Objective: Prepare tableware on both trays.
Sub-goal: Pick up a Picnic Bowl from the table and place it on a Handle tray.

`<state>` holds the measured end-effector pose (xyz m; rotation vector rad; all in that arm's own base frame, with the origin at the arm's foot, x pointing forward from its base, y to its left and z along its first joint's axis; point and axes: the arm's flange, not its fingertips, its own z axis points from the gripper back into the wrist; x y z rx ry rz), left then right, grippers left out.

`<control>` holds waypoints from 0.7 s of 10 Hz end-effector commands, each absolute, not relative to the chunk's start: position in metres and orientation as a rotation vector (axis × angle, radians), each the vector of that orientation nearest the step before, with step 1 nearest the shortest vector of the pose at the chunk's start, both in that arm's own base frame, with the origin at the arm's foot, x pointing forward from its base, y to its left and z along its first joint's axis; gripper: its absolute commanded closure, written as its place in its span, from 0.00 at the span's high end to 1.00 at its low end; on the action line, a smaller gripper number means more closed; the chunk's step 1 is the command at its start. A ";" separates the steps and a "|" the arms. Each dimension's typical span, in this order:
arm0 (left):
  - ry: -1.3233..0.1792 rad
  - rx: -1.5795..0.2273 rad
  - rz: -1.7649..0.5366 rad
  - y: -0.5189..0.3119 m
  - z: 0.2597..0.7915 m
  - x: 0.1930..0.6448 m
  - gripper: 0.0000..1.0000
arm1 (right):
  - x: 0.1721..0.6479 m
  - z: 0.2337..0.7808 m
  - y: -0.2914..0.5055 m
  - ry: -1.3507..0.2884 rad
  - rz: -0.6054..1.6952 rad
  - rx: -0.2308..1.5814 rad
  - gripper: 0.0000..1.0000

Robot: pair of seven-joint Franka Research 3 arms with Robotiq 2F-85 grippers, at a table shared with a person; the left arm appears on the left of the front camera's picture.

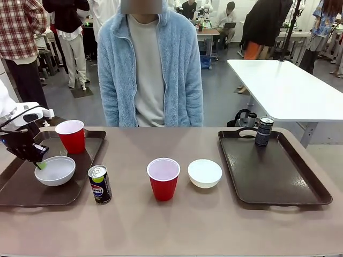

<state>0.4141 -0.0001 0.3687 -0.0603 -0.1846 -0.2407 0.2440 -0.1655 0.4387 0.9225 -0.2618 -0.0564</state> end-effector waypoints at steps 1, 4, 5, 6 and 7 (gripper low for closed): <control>-0.183 -0.097 -0.242 0.001 0.366 0.421 0.40 | 0.247 0.440 -0.165 -0.272 -0.068 0.952 1.00; -0.168 -0.087 -0.266 -0.004 0.380 0.408 1.00 | 0.247 0.440 -0.165 -0.272 -0.068 0.952 1.00; -0.162 -0.078 -0.278 -0.009 0.388 0.402 1.00 | 0.247 0.440 -0.165 -0.272 -0.068 0.952 1.00; -0.146 -0.079 -0.291 -0.014 0.398 0.395 0.45 | 0.247 0.440 -0.165 -0.272 -0.068 0.952 1.00; -0.106 -0.074 -0.308 -0.018 0.408 0.388 0.55 | 0.247 0.440 -0.165 -0.272 -0.068 0.952 1.00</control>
